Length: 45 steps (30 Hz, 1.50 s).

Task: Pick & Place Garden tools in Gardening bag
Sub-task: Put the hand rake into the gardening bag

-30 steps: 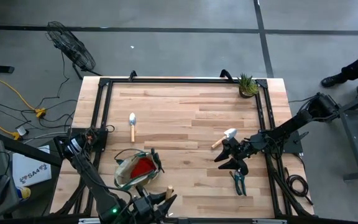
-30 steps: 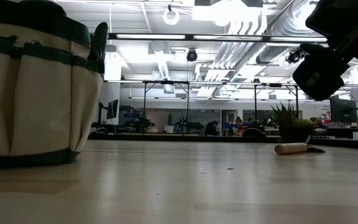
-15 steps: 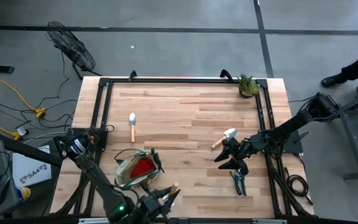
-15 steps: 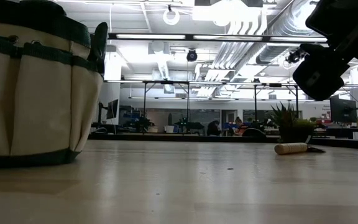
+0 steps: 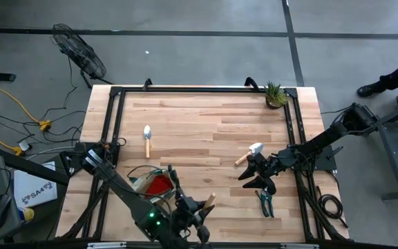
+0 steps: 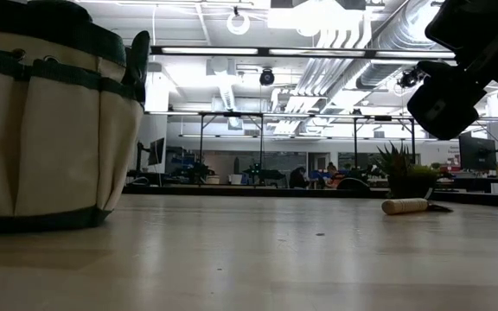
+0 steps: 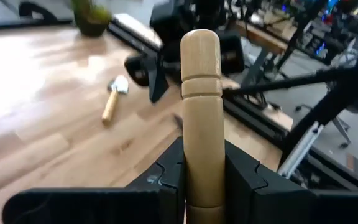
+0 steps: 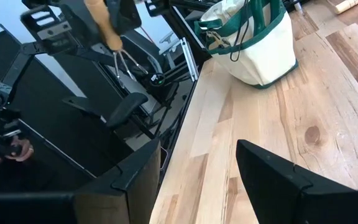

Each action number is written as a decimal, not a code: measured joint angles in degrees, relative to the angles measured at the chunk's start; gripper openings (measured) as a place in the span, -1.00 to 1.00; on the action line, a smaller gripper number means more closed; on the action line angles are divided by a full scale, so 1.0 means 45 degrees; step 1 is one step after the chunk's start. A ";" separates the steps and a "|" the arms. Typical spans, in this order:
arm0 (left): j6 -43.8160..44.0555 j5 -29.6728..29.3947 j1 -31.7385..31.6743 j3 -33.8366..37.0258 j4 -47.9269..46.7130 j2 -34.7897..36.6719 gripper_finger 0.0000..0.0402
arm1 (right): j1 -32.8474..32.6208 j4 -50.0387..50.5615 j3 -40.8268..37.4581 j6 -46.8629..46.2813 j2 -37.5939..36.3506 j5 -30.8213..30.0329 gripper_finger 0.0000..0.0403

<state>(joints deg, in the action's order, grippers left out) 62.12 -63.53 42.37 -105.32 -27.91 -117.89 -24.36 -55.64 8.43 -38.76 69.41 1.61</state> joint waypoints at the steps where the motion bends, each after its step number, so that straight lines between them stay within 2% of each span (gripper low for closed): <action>1: 0.0285 0.0017 0.0014 0.0000 -0.0205 0.0000 -0.71 | 0.0000 -0.0005 0.0000 0.0000 0.0000 0.0002 0.01; 3: 0.1027 0.0083 0.0009 -0.0064 -0.0917 0.0010 -0.71 | -0.0002 -0.0002 0.0000 0.0000 0.0000 0.0003 0.01; 10: 0.4641 0.1161 0.0102 -0.1026 -0.5339 0.0029 -0.71 | 0.0000 -0.0005 0.0000 0.0000 0.0000 0.0000 0.01; 15: 0.8225 0.2127 0.0406 -0.1472 -0.8759 0.0039 -0.71 | -0.0001 -0.0005 0.0000 0.0000 0.0000 0.0000 0.01; 25: 1.4904 0.3123 0.1602 -0.1462 -1.3807 -0.0067 -0.71 | -0.0005 0.0000 0.0000 0.0000 0.0000 -0.0015 0.01; 33: 1.5629 0.4292 0.1655 -0.0658 -1.3815 -0.0204 -0.71 | -0.0001 0.0021 0.0000 0.0000 0.0000 -0.0005 0.01; 45: 1.6063 0.4420 0.0849 -0.0471 -1.3803 -0.0350 -0.71 | -0.0005 0.0078 0.0000 0.0000 0.0005 -0.0015 0.01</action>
<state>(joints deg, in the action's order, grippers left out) 134.41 -43.65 46.19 -107.44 -90.03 -119.46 -24.38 -55.29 8.43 -38.76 69.43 1.54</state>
